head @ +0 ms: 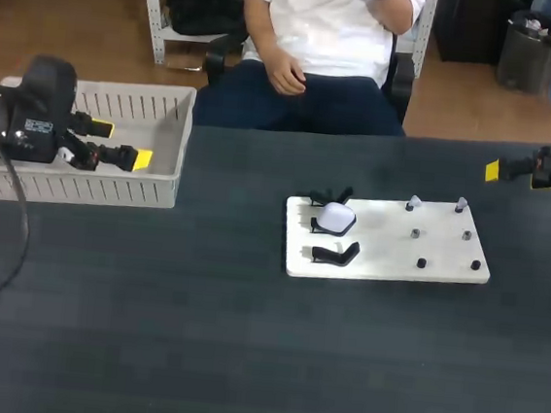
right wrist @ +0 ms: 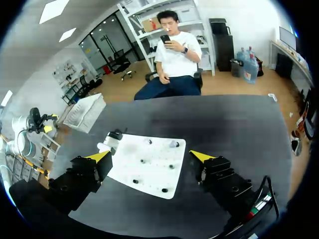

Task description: Pick up each earbud case from the left stands, insert the matching earbuds, close the lid, and place the case in the box.

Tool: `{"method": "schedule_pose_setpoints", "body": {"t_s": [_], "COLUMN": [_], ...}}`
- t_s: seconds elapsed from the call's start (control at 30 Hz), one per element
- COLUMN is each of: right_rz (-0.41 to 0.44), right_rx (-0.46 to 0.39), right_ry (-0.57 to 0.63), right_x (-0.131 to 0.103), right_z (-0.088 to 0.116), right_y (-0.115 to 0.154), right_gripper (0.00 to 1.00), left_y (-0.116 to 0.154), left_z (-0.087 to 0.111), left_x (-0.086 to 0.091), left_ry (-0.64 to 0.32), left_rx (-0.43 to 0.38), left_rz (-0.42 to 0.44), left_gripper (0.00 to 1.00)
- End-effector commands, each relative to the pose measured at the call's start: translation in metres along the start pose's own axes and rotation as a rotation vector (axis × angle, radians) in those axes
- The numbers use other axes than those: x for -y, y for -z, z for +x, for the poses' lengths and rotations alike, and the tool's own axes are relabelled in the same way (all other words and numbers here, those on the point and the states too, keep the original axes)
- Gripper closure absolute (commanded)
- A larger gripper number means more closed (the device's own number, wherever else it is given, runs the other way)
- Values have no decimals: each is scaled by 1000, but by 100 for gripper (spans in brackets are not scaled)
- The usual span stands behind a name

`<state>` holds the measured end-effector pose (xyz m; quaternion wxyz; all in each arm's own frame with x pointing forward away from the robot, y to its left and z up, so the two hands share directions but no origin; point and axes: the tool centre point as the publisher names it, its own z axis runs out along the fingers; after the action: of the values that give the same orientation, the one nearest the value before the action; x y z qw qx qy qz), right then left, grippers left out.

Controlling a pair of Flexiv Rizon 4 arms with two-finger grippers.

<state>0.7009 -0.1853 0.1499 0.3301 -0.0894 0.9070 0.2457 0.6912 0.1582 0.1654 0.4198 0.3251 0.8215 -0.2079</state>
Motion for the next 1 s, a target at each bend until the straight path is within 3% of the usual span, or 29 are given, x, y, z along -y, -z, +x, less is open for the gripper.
{"method": "schedule_pose_setpoints", "body": {"t_s": [0.03,0.1,0.3,0.77,0.93,1.0], "right_rz": [2,2,2,2,2,2], "right_rx": [0,0,0,0,0,0], "right_ry": [0,0,0,0,0,0], "right_x": [0,0,0,0,0,0], "right_z": [0,0,0,0,0,0], "right_y": [0,0,0,0,0,0], "right_gripper": [0,0,0,0,0,0], "left_y": [-3,-9,-26,-86,-104,-114], "left_z": [0,-2,-6,-11,-12,-11], "left_x": [3,7,42,95,116,125], "left_ry": [-404,-391,-441,-438,-440,-446], "left_rx": [427,391,360,238,163,97], "left_rz": [396,369,407,444,429,404], "left_gripper": [0,0,0,0,0,0]}}
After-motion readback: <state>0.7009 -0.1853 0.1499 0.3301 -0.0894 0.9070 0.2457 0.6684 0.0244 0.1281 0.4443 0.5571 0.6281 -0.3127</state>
